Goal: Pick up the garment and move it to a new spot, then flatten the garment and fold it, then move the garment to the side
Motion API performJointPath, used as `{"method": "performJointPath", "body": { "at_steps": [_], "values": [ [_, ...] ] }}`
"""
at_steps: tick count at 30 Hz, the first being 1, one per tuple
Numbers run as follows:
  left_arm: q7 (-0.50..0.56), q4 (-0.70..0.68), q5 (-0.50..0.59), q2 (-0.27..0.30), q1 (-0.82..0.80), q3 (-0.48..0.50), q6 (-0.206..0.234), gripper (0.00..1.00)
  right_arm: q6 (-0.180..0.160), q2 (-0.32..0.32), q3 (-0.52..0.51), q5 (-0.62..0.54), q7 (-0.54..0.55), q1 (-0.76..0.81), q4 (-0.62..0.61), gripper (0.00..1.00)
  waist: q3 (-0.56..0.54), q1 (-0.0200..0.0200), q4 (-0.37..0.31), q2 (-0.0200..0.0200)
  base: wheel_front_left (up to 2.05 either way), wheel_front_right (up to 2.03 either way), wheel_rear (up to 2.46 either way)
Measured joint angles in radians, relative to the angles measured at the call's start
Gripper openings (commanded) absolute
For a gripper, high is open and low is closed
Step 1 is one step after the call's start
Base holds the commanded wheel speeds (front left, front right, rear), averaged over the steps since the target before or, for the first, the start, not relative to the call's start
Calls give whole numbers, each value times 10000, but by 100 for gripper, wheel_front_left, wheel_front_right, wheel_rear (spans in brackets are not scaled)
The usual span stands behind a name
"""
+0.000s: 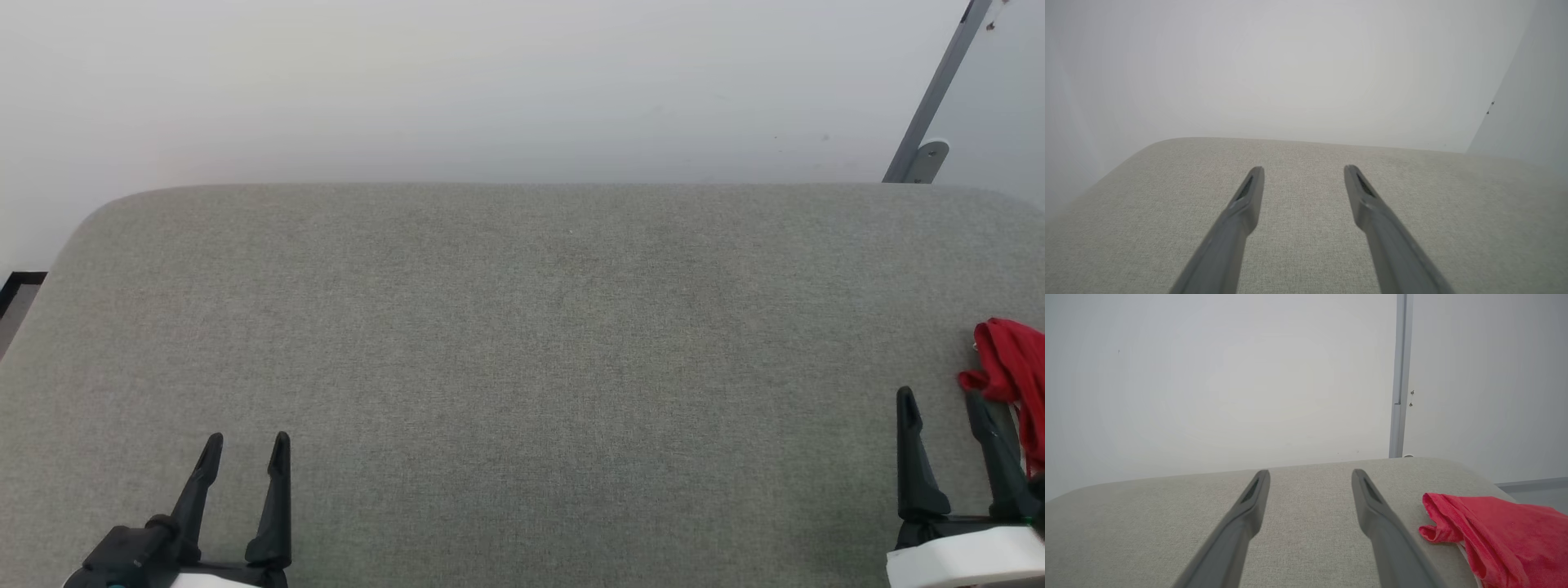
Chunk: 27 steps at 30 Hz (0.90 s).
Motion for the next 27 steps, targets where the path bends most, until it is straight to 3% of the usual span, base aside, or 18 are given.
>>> {"method": "performJointPath", "body": {
  "at_steps": [18,19,27],
  "values": [
    [-2,33,-104,36,45,-17,0,100,0,104,-119,-48,190,38,-307,100,153,0,32,0,0,0,0],
    [0,35,-104,42,45,-12,0,0,0,111,-117,-48,192,38,-307,0,158,0,21,0,0,0,0],
    [146,541,-504,-232,156,-107,-2,0,0,295,-71,370,313,189,288,0,161,0,0,0,0,0,0]
  ]
}}
